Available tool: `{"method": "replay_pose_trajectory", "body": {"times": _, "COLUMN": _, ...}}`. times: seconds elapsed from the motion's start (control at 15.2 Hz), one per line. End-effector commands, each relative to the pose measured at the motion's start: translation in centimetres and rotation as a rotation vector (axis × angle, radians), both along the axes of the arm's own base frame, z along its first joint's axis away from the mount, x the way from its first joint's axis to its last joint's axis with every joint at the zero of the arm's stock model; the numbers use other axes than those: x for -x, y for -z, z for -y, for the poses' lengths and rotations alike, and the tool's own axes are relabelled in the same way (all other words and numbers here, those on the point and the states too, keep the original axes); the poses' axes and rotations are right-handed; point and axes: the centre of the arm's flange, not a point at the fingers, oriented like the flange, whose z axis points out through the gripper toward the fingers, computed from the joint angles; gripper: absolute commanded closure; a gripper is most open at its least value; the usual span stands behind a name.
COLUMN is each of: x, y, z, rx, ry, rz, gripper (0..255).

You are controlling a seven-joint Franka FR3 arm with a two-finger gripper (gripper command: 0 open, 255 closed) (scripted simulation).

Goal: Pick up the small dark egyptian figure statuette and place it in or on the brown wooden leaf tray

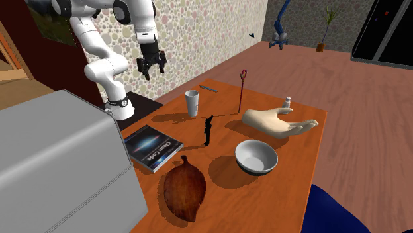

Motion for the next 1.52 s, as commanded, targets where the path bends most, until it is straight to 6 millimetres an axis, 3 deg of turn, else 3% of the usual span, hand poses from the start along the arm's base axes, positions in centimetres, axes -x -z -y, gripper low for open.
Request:
{"method": "replay_pose_trajectory", "body": {"times": 0.0, "x": -2.3, "y": 1.2, "z": 0.0, "rx": -0.005, "ry": 0.002, "rz": 0.007, "gripper": 0}}
{"method": "replay_pose_trajectory", "body": {"times": 1.32, "x": -24.9, "y": 13.1, "z": -2.5, "rx": -0.057, "ry": 0.018, "rz": 0.059, "gripper": 0}}
{"method": "replay_pose_trajectory", "body": {"times": 1.45, "x": -26.0, "y": 14.2, "z": -2.6, "rx": -0.060, "ry": 0.019, "rz": 0.062, "gripper": 0}}
